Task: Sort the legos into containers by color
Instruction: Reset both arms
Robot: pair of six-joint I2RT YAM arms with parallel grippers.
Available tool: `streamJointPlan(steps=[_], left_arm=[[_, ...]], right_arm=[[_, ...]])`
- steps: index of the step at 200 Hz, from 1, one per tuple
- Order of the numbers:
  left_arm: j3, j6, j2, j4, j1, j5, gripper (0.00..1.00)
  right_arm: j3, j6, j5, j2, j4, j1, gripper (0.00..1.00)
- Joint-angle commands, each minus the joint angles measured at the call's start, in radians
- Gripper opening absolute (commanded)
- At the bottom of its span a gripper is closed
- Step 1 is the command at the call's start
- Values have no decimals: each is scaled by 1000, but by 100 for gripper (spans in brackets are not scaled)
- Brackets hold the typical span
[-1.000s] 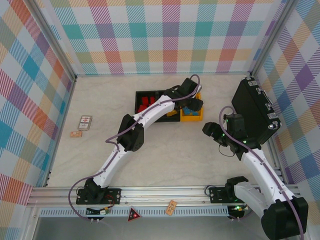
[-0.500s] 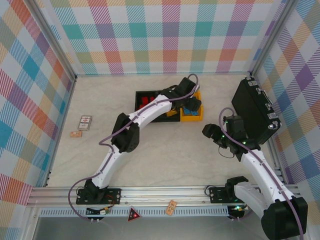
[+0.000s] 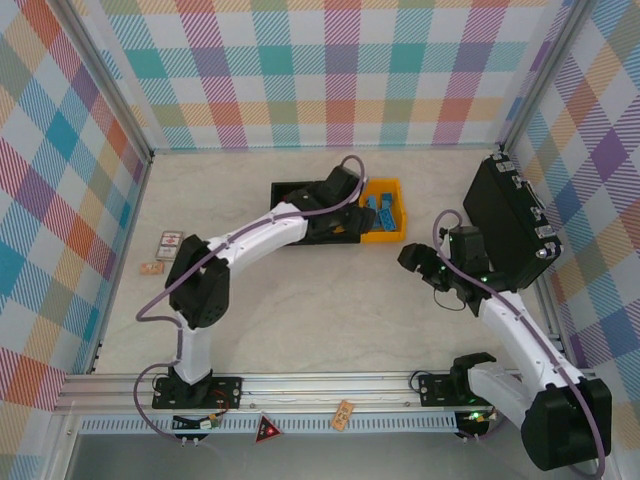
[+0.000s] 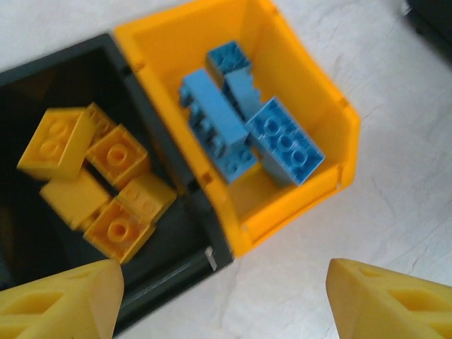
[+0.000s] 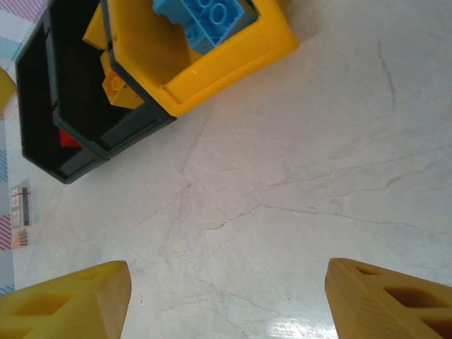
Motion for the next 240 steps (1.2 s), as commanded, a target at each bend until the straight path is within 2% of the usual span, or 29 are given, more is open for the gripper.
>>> streamJointPlan(steps=[1, 34, 35, 39, 41, 60, 80, 86, 102, 122, 139, 149, 159, 186, 198, 225, 240], left_arm=[[-118, -77, -127, 54, 34, -36, 77], [-306, -133, -278, 57, 87, -76, 82], [-311, -132, -282, 56, 88, -80, 82], [-330, -136, -300, 51, 94, -88, 82], [-337, -137, -308, 47, 96, -95, 82], [-421, -144, -388, 32, 126, -141, 84], [-480, -172, -452, 2, 173, -183, 91], [-500, -185, -469, 0, 188, -199, 100], [-563, -197, -526, 24, 229, -242, 100], [-639, -212, -596, 83, 290, -284, 100], [-691, -210, -640, 128, 339, -342, 100], [-738, -185, -667, 213, 352, -412, 100], [-782, -163, -692, 273, 369, -470, 100], [-860, -93, -721, 389, 439, -469, 100], [-901, -31, -707, 451, 449, -535, 100], [-955, 26, -620, 529, 494, -569, 100], [-1002, 64, -564, 647, 500, -572, 100]], right_arm=[[53, -47, -65, 29, 89, -6, 75], [93, -86, -104, 107, 142, -6, 78], [95, -88, -104, 110, 143, -6, 80], [103, -93, -108, 121, 149, -6, 97], [106, -95, -109, 127, 149, -6, 100], [133, -108, -117, 168, 168, -6, 99], [167, -132, -106, 207, 166, -5, 99], [178, -140, -96, 217, 161, -5, 99], [209, -167, -48, 243, 148, -6, 99], [250, -206, 72, 270, 120, -5, 99], [268, -228, 254, 277, 103, -6, 99], [251, -244, 360, 265, 127, -5, 99], [216, -263, 444, 242, 174, -4, 99], [41, -393, 617, 128, 413, 2, 99], [-30, -445, 720, 90, 501, 3, 99], [-91, -524, 794, 119, 566, 3, 99], [-116, -528, 796, 185, 618, 4, 99]])
